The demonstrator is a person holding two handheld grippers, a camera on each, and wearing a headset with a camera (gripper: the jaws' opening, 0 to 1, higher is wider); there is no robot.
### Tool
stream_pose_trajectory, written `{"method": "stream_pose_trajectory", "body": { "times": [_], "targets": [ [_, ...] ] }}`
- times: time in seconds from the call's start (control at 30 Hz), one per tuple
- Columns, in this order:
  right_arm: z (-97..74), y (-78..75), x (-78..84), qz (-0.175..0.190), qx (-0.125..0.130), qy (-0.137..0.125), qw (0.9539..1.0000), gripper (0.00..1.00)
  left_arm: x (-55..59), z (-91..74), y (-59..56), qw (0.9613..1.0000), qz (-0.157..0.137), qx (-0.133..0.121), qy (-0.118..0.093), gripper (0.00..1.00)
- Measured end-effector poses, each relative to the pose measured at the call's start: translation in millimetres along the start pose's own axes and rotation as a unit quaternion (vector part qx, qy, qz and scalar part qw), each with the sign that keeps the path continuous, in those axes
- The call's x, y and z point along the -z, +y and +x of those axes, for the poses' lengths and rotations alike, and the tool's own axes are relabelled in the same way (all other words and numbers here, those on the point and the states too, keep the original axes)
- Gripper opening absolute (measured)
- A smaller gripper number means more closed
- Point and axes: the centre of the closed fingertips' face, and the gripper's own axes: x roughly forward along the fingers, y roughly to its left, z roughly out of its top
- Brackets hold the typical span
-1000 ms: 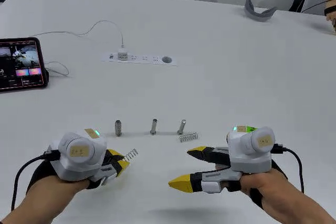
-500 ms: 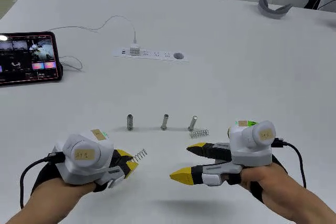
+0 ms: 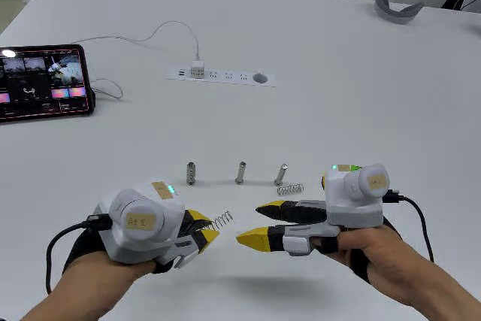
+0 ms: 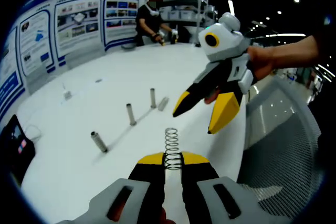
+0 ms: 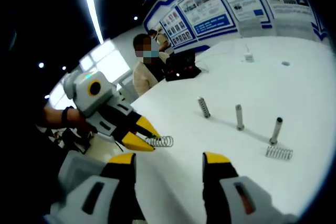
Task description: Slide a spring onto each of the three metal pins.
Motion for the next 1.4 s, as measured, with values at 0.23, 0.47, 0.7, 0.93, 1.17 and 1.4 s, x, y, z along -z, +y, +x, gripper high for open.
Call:
{"method": "stream_pose_trajectory", "body": {
  "times": [0.23,0.47,0.7,0.93,1.17,1.4],
  "targets": [
    [5.4,7.0,-1.0,0.02,-0.024,-0.003,0.9995,0.37,-12.3,7.0,-13.2,0.9998,0.008,0.013,-0.011,0.1],
    [7.2,12.0,-5.1,0.03,-0.037,-0.013,0.9988,0.28,-13.7,8.4,-13.2,0.9997,0.01,0.017,-0.013,0.1],
    [6.5,11.8,-8.0,0.046,-0.043,-0.021,0.9978,0.24,-11.8,7.7,-13.8,0.9996,0.017,0.02,-0.009,0.1],
    [2.6,12.1,-14.0,0.059,-0.049,-0.028,0.9966,0.2,-13.5,8.3,-15.0,0.9993,0.025,0.025,-0.009,0.1],
    [0.2,12.8,-21.8,0.07,-0.057,-0.04,0.9951,0.14,-18.1,8.4,-15.5,0.9989,0.034,0.029,-0.013,0.1],
    [0.7,18.0,-26.8,0.063,-0.067,-0.038,0.995,0.12,-19.4,8.5,-15.6,0.9987,0.037,0.031,-0.013,0.09]
  ]
}}
